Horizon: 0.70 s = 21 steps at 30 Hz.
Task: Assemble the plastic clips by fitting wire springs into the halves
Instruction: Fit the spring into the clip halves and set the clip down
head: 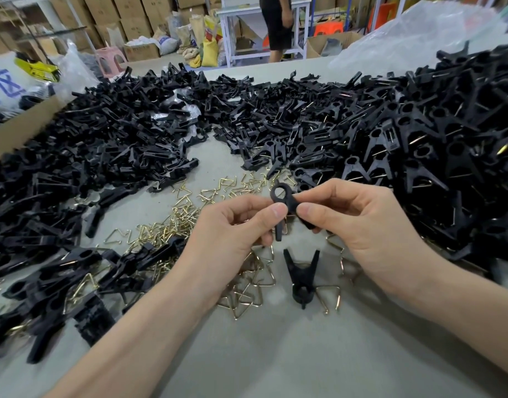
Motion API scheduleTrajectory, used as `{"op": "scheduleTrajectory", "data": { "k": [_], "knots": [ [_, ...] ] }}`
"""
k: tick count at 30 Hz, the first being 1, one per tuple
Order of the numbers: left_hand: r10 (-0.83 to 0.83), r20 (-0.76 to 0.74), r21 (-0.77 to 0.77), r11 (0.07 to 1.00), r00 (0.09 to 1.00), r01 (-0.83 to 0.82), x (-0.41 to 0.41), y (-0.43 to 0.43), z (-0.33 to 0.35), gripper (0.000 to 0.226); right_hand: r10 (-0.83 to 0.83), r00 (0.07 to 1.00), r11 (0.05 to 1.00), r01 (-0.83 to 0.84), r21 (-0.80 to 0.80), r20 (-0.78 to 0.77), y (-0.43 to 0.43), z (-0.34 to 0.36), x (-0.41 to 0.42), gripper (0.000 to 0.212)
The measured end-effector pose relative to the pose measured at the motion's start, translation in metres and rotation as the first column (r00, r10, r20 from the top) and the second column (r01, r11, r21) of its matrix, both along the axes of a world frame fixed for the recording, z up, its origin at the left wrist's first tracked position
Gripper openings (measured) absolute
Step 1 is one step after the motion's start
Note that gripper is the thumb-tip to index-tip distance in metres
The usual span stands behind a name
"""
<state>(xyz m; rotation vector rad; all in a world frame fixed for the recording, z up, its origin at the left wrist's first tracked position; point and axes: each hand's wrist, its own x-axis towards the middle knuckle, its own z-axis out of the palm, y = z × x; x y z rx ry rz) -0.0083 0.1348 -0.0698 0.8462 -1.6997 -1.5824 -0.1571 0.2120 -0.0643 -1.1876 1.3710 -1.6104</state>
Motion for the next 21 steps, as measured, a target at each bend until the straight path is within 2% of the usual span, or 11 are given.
{"op": "scheduleTrajectory", "data": {
  "k": [7,11,13,16,21],
  "knots": [
    [-0.073,-0.062,0.094,0.992,0.995,0.078,0.0022,-0.0011,-0.0003,0.027,0.034,0.999,0.999,-0.034,0.001,-0.038,0.0001,-0.0025,-0.0034,0.015],
    [-0.178,-0.115,0.097,0.977,0.977,0.19,0.004,-0.0021,0.0011,0.037,0.095,0.994,0.995,-0.094,0.02,-0.062,-0.0002,-0.0049,-0.0054,0.02],
    [-0.196,-0.136,0.04,0.978,0.971,0.203,0.0037,-0.0009,0.0033,0.037,0.129,0.992,0.992,-0.128,0.015,-0.006,-0.0012,-0.0042,-0.0052,0.013],
    [-0.189,-0.189,0.003,0.981,0.964,0.193,0.0025,0.0013,0.0062,0.028,0.187,0.966,0.982,-0.186,-0.021,0.177,-0.0041,-0.0017,-0.0073,0.011],
    [-0.119,-0.238,0.027,0.991,0.964,0.129,0.0007,0.0038,0.0057,0.03,0.223,0.942,0.975,-0.217,-0.054,0.249,-0.0055,0.0033,-0.0099,0.019]
  ]
}}
